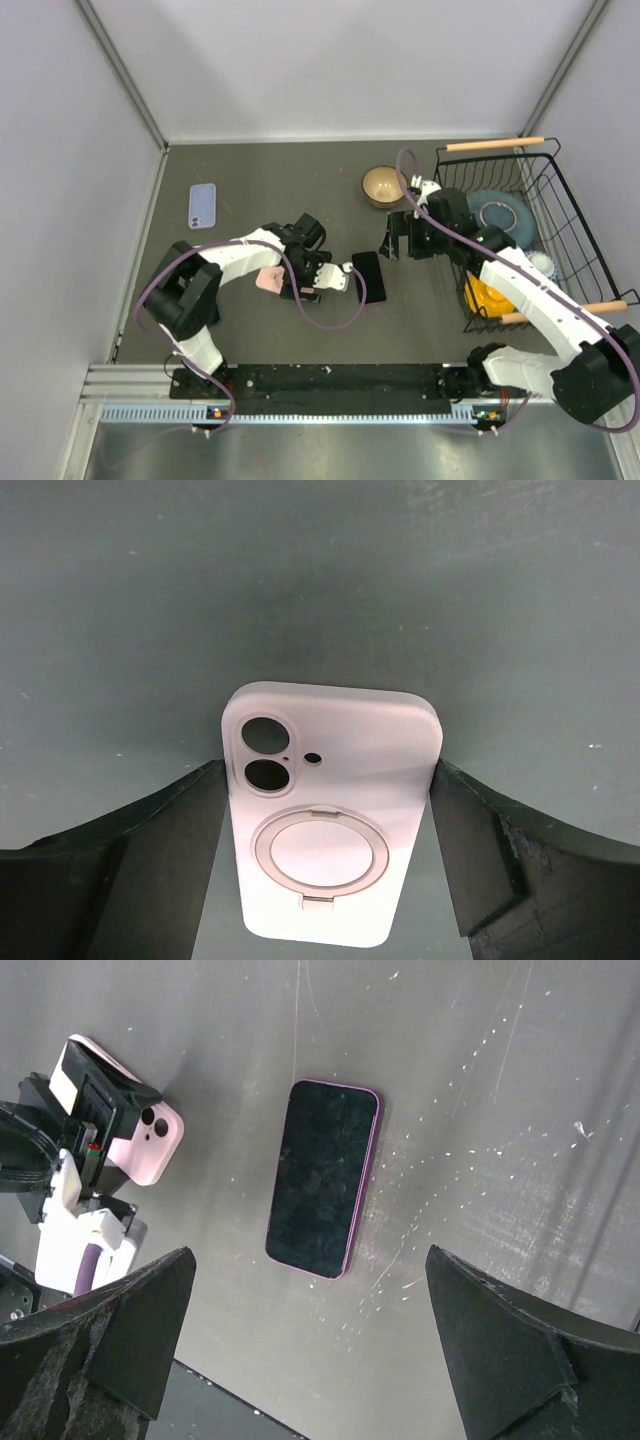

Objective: Put the phone into the phone case

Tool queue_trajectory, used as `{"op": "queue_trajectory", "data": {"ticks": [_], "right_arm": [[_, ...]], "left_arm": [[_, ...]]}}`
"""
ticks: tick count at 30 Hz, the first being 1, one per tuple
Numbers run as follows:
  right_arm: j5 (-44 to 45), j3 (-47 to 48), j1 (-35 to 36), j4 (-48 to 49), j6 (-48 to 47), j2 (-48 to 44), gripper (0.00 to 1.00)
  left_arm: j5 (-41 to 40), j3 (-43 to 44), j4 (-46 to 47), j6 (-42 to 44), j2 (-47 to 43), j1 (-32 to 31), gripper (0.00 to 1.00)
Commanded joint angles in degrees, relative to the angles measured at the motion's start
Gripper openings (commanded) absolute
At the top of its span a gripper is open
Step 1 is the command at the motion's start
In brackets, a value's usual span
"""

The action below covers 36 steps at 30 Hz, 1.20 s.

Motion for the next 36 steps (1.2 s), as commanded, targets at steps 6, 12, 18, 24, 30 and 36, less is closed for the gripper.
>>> {"op": "queue_trajectory", "data": {"ticks": [6,12,18,24,30,36], "right_arm": [[-0.12,-0.95,-1.11,1.46,-0.04,-3.94,0.99],[-1.87,-1.65,-1.11,2.34,0.49,-8.77,0.99],[-8.28,-5.95,-1.20,10.14,-0.22,-17.55,0.99],[-21.37,-17.19,-1.12,33.85,2.77,-25.64,0.98],[-28.95,-29.15,-0.06,59.63,5.68,-26.53,0.87],[-27.10,-37.76,3.88,77.01,4.36,-24.52,0.87]], "left_arm": [[0.40,-1.88,-1.56,-6.26,-0.21,-0.72,0.70],[6.73,1.12,-4.19,-13.04,-5.73,-0.63,0.61],[12.87,-1.07,-3.41,-15.60,-17.78,-0.54,0.59],[19.29,-4.14,-0.42,-19.99,-28.50,-0.46,0.61],[35.99,-8.01,11.06,-30.62,-39.49,-0.02,0.58],[45.22,-19.68,38.83,-55.73,-51.71,0.07,0.59]]}}
